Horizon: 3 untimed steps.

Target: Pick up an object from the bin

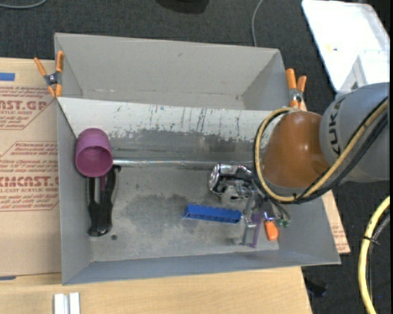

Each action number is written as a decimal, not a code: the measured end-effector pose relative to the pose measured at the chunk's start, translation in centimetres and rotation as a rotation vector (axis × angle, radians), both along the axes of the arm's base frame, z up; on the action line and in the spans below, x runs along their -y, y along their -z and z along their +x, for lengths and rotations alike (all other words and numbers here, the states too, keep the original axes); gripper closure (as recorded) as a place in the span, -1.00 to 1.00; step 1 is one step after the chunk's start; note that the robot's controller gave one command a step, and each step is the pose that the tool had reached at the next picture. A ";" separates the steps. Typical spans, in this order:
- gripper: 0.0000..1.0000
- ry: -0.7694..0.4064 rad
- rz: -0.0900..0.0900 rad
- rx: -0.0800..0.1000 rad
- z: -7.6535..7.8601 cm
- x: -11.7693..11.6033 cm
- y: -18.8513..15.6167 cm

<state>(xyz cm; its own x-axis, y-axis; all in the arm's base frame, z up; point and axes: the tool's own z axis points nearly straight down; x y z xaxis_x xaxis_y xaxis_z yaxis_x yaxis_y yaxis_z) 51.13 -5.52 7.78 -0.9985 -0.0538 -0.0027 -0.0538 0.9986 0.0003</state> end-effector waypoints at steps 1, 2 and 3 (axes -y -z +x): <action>-1.00 0.043 0.001 0.000 -0.4 2.2 1.6; -1.00 0.075 0.003 -0.002 0.4 2.2 1.0; -1.00 0.037 0.002 -0.001 -0.4 1.5 0.9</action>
Offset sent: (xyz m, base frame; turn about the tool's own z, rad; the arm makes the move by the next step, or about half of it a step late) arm 0.0053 -0.0255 -0.0078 0.0836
